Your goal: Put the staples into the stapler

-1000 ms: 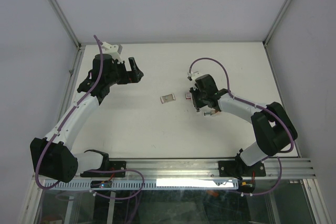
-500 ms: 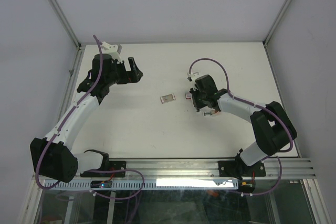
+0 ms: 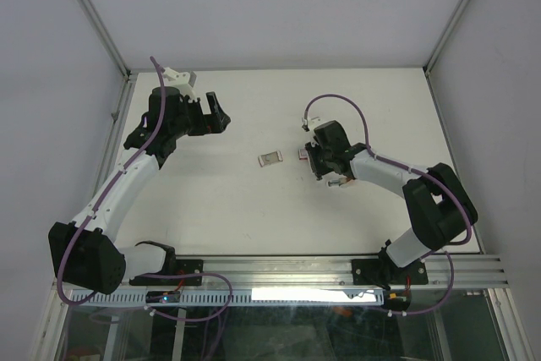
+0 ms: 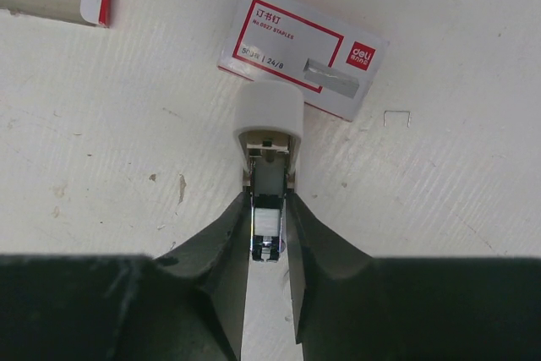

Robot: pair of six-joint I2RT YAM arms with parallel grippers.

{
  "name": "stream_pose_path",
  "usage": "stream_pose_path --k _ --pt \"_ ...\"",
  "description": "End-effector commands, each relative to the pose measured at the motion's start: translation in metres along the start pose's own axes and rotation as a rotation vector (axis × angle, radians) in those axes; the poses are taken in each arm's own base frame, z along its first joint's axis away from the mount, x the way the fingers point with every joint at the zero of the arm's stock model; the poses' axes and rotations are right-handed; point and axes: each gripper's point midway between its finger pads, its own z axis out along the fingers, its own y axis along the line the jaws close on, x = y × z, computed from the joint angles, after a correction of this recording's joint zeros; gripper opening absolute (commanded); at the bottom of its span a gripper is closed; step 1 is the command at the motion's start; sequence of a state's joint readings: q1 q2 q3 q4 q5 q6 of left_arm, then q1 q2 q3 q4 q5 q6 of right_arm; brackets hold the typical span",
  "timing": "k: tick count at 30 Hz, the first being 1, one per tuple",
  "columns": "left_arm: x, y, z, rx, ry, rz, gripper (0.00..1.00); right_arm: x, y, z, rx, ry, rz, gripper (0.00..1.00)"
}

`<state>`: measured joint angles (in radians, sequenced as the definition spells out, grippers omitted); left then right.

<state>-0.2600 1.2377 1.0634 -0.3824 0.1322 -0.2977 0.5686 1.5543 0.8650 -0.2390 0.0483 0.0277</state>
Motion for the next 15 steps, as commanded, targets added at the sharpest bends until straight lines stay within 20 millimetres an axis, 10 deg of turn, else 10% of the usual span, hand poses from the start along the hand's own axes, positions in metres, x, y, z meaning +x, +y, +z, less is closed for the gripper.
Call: stream_pose_path --k 1,15 --pt "-0.012 -0.001 -0.005 0.015 -0.050 0.024 0.99 -0.022 0.001 -0.006 0.006 -0.067 0.007 0.28" --pt "-0.010 -0.002 -0.007 0.012 -0.058 -0.021 0.99 -0.048 0.009 -0.036 -0.039 -0.183 0.037 0.35"
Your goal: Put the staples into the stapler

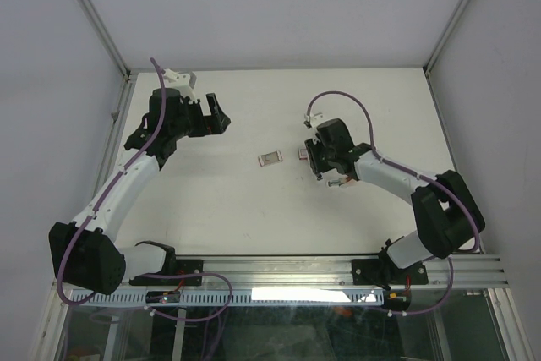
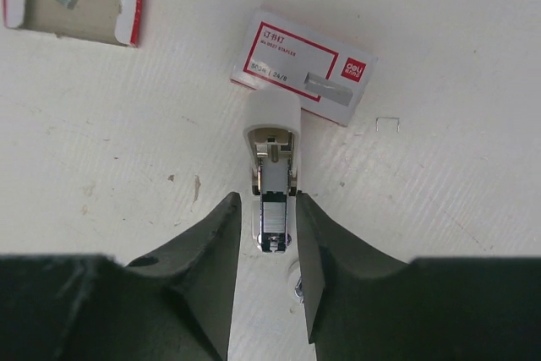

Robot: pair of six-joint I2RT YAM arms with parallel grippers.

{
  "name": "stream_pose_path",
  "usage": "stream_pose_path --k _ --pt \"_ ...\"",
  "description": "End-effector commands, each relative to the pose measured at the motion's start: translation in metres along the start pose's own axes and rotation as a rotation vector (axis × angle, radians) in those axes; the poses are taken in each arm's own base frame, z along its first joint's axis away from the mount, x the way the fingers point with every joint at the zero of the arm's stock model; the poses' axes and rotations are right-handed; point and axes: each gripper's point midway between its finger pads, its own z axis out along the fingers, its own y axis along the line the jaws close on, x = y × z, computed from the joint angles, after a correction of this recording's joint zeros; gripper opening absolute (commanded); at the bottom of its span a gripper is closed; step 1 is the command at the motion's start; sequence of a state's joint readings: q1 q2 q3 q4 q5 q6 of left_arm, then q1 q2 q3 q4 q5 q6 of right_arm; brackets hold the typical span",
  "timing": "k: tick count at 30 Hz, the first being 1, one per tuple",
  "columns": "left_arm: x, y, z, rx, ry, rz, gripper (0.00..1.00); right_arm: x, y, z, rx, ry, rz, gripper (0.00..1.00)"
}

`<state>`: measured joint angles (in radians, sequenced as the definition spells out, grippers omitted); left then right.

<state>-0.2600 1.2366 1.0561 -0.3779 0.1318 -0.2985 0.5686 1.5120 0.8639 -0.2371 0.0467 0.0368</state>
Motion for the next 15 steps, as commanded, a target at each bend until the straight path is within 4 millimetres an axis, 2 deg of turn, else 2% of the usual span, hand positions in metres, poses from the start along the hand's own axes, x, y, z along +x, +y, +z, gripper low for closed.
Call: stream_pose_path --k 1,5,8,11,15 --pt "-0.009 -0.004 -0.008 0.021 -0.056 -0.050 0.99 -0.043 0.011 -0.032 -0.048 -0.157 0.036 0.36" --pt "0.009 -0.025 -0.008 0.124 -0.057 -0.216 0.97 -0.067 0.024 -0.061 -0.124 -0.239 0.081 0.39" --pt "0.037 -0.035 0.002 0.161 -0.056 -0.312 0.96 -0.086 0.035 -0.078 -0.183 -0.285 0.139 0.42" --pt "0.059 -0.040 0.016 0.167 -0.007 -0.361 0.93 -0.105 0.051 -0.080 -0.237 -0.288 0.221 0.42" --pt "0.072 -0.049 0.023 0.188 0.028 -0.357 0.92 -0.114 0.071 -0.061 -0.161 -0.207 0.277 0.41"
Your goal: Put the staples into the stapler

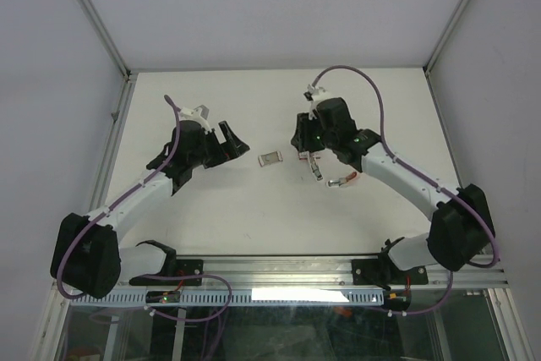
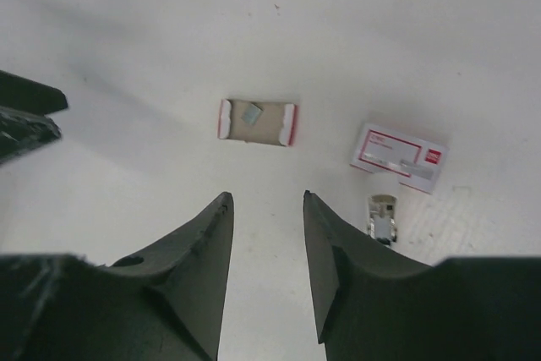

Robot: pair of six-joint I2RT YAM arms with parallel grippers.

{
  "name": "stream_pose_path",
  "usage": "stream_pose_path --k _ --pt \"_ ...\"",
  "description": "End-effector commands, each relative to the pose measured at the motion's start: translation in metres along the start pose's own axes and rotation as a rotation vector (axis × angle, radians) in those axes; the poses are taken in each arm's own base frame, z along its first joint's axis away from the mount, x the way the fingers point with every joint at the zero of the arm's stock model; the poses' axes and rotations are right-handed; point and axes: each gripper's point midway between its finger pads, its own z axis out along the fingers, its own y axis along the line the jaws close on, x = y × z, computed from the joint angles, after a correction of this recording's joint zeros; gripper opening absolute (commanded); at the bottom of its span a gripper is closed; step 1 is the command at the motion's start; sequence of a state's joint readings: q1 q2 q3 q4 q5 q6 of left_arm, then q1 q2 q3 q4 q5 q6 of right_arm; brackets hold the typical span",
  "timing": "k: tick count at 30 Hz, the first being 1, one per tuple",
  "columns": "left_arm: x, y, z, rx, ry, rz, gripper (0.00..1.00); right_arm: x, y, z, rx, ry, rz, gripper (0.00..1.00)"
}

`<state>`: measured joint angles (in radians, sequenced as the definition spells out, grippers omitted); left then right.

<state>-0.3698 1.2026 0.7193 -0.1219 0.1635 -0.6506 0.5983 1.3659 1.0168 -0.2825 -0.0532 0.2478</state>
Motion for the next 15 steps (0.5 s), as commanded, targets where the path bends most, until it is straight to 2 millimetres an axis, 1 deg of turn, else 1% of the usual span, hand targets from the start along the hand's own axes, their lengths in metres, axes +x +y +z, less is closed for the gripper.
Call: stream_pose_path --k 1,3,6,7,10,13,15 --pt "-0.017 -0.032 0.005 0.119 -0.062 -0.037 0.93 -0.017 0.033 0.020 0.051 0.019 0.096 0.40" --pt "-0.017 -0.035 0.002 0.130 -0.046 -0.014 0.96 -0.014 0.040 0.033 0.106 0.036 0.102 0.40" --pt "-0.027 -0.040 -0.007 0.148 -0.020 0.028 0.99 -0.002 0.052 0.053 0.168 0.090 0.143 0.38" --pt "-0.037 -0.044 -0.012 0.160 -0.025 0.046 0.99 0.003 0.057 0.059 0.174 0.108 0.154 0.37" --pt "-0.062 -0.040 -0.030 0.131 -0.043 0.108 0.99 0.012 0.059 0.076 0.210 0.131 0.200 0.37" --pt "-0.091 -0.038 -0.048 0.075 -0.134 0.194 0.99 0.021 0.056 0.092 0.243 0.144 0.230 0.38" --pt "-0.106 -0.034 -0.058 0.020 -0.205 0.240 0.99 0.026 0.056 0.101 0.263 0.162 0.241 0.38"
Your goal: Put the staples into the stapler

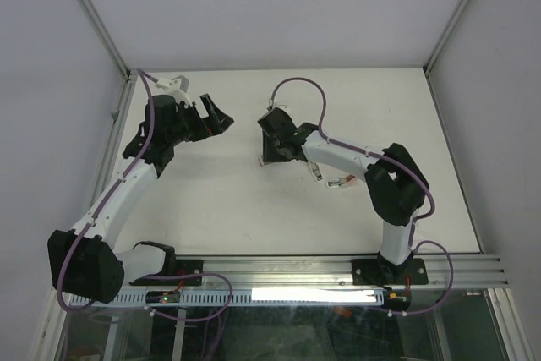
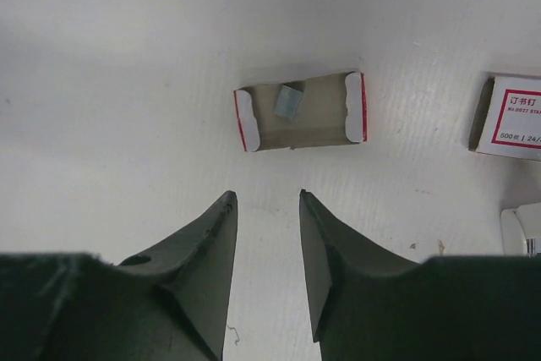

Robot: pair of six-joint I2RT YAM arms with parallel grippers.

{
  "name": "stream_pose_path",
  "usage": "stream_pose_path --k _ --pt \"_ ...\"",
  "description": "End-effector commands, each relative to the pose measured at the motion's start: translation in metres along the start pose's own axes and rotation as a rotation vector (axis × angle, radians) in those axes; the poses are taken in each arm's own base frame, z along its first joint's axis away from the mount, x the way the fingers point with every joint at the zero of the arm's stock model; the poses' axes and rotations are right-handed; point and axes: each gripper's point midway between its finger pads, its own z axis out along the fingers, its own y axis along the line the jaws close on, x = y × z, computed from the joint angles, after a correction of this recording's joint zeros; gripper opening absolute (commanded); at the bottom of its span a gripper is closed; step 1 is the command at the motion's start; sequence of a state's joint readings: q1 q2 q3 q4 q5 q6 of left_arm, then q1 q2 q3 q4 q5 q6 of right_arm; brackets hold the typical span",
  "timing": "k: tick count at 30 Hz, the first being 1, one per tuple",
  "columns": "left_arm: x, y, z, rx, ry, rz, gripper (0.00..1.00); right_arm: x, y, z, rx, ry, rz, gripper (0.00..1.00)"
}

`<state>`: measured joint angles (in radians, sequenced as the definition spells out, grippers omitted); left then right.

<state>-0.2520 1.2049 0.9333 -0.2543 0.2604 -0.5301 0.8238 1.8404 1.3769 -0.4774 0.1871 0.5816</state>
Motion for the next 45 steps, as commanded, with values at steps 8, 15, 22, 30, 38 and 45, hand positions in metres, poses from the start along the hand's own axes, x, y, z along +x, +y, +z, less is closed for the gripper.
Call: stream_pose_path --k 8,15,22,30,38,45 --pt "-0.044 0.005 -0.044 -0.106 -0.185 0.207 0.99 -0.022 0.001 0.035 0.149 -0.053 0.081 0.35" --pt "-0.041 0.002 -0.045 -0.086 -0.178 0.207 0.99 -0.026 -0.003 0.049 0.203 -0.057 0.067 0.34" --pt "-0.039 0.003 -0.045 -0.086 -0.173 0.206 0.99 -0.020 -0.005 0.063 0.222 -0.034 0.058 0.32" --pt "-0.039 0.004 -0.045 -0.089 -0.174 0.208 0.99 -0.017 -0.007 0.072 0.244 -0.027 0.040 0.31" --pt "-0.040 0.006 -0.045 -0.098 -0.179 0.213 0.99 -0.012 -0.011 0.074 0.255 -0.011 0.017 0.21" --pt "-0.041 0.007 -0.047 -0.109 -0.188 0.217 0.99 -0.028 0.004 0.050 0.137 -0.055 -0.054 0.15"
